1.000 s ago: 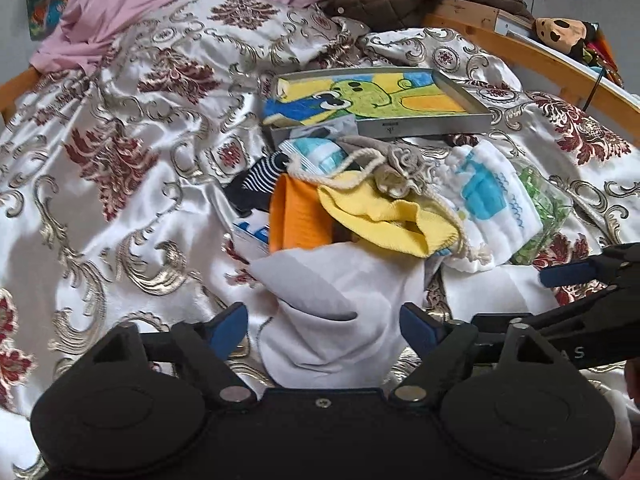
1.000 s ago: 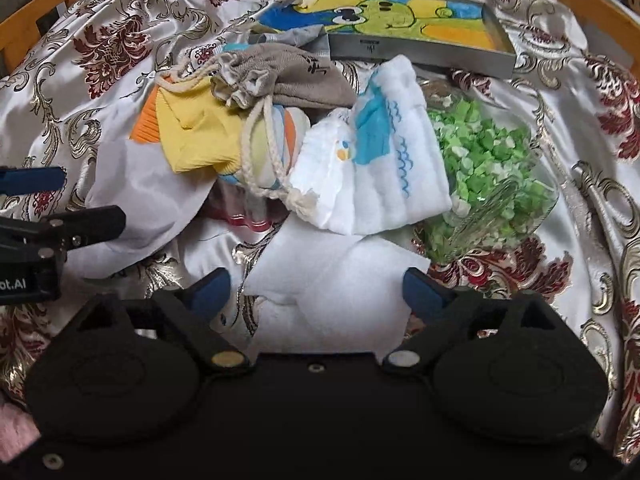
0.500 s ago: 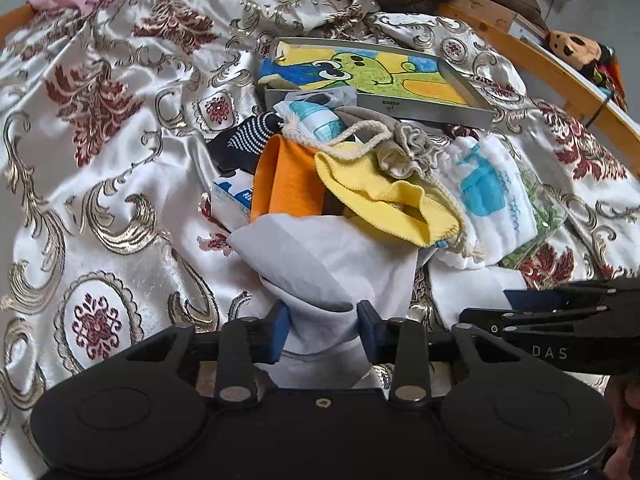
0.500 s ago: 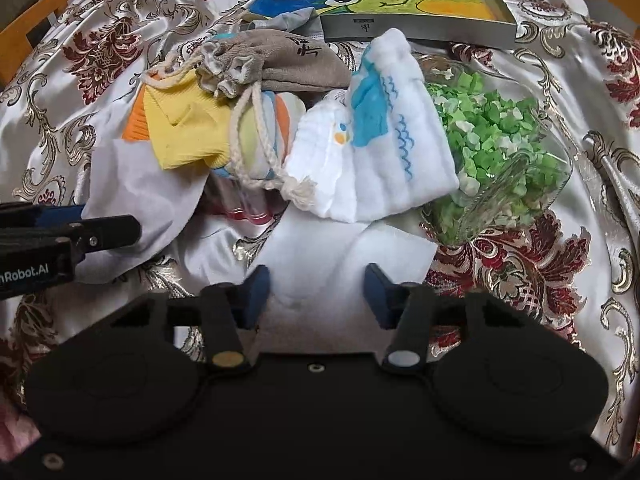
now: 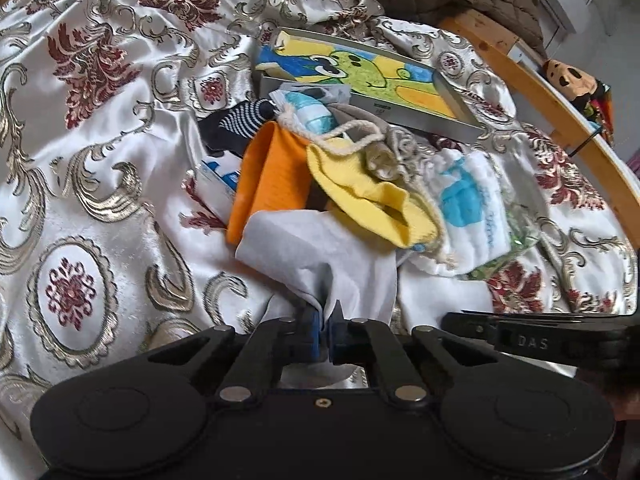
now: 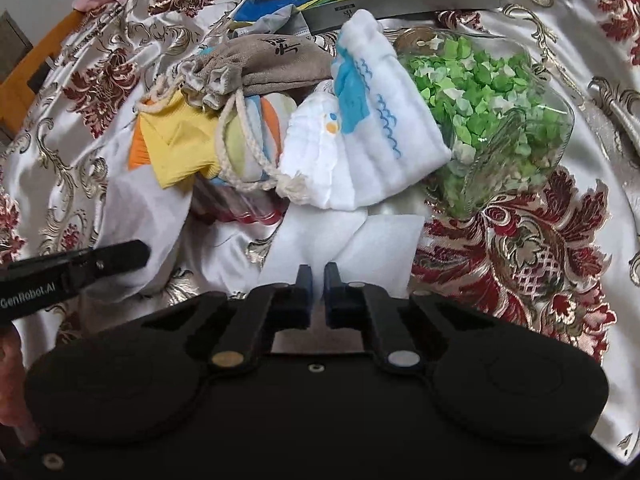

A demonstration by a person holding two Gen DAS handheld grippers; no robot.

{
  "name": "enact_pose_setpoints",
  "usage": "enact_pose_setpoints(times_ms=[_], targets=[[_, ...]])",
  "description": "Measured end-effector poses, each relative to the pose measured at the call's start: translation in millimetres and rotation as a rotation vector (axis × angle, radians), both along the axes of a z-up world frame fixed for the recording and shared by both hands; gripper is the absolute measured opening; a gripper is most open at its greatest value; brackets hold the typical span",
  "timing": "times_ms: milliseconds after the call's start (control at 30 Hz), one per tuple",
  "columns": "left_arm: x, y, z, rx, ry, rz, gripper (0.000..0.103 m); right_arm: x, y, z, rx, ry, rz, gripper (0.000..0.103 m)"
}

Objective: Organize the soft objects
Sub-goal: 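Lift the grey sock with the left tool while the right tool carries the white cloth to the picture tray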

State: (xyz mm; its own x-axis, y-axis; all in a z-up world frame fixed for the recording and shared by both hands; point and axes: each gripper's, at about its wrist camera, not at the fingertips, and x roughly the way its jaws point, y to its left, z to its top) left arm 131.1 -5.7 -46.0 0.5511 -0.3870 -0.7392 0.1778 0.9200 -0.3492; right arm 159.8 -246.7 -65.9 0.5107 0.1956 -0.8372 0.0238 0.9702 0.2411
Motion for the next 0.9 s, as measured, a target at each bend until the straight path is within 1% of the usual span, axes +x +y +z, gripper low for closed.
enact_pose_setpoints(times_ms=[233,433,533,700,900], targets=[[-12.5,-8.0,6.9,-0.022,-0.035,-0.035,0.003,-7.4,0.1,6.5,0.051,-0.024,0.021,0.000],[-21.9,-5.5,20.7,-0.067,-0.076,-0.046,0.002,-19.6,-2.2,25.2,0.153,-0.078,0.015,0.000],[-30.4,-1.9,34.7,-0.095,-0.118,-0.054,0.002,-28.4,-5.1,37.8,0.199,-0.120,0.016,0.000],[-43.0,1.3,59.2,-0.085,-0.210,-0.069,0.002,-46.3,-9.5,67.0,0.264,-0.235,0.030,0.000],[-46.5,-0.8,85.4,-0.100,-0.296,-0.078,0.002,-57.5,-23.1,99.6,0.326,-0.364,0.028,0.000]])
